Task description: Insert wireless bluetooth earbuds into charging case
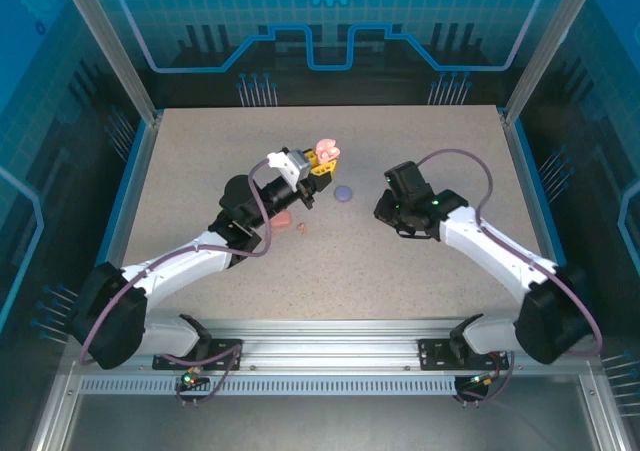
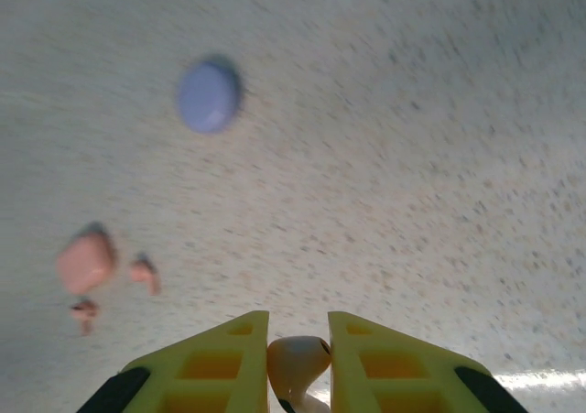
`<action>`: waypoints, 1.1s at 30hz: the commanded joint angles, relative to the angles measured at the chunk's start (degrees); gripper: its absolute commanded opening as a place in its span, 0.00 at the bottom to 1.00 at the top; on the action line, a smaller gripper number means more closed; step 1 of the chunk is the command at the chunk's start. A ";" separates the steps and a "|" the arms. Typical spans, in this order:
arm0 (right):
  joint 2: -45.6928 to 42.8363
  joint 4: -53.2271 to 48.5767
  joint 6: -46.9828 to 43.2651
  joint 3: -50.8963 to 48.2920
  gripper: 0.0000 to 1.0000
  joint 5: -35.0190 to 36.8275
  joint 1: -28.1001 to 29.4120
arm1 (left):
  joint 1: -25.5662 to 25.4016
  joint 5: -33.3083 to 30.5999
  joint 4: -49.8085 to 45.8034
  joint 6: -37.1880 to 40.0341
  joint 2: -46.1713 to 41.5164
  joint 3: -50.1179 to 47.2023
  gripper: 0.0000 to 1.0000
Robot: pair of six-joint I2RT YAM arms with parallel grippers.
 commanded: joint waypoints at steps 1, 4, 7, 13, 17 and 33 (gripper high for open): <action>-5.16 4.44 -5.13 0.89 0.20 -2.29 -1.81 | -0.05 1.26 2.15 -1.63 0.01 1.57 0.00; -8.67 5.92 -8.31 3.03 0.21 -4.40 -3.32 | -0.05 2.03 2.76 -2.53 0.67 1.95 0.00; -10.59 7.11 -11.07 6.80 0.21 -7.05 -4.93 | -0.10 2.96 3.10 -3.03 1.22 2.54 0.00; -10.44 9.32 -15.37 17.18 0.21 -11.69 -6.03 | -0.39 4.50 2.84 -2.45 2.32 4.14 0.00; -8.94 10.71 -15.19 22.20 0.22 -14.76 -6.12 | -0.46 5.52 2.30 -2.07 3.37 5.55 0.00; -4.88 17.29 -12.91 22.68 0.21 -21.89 -1.86 | -1.12 7.03 1.38 -2.23 6.32 8.42 0.00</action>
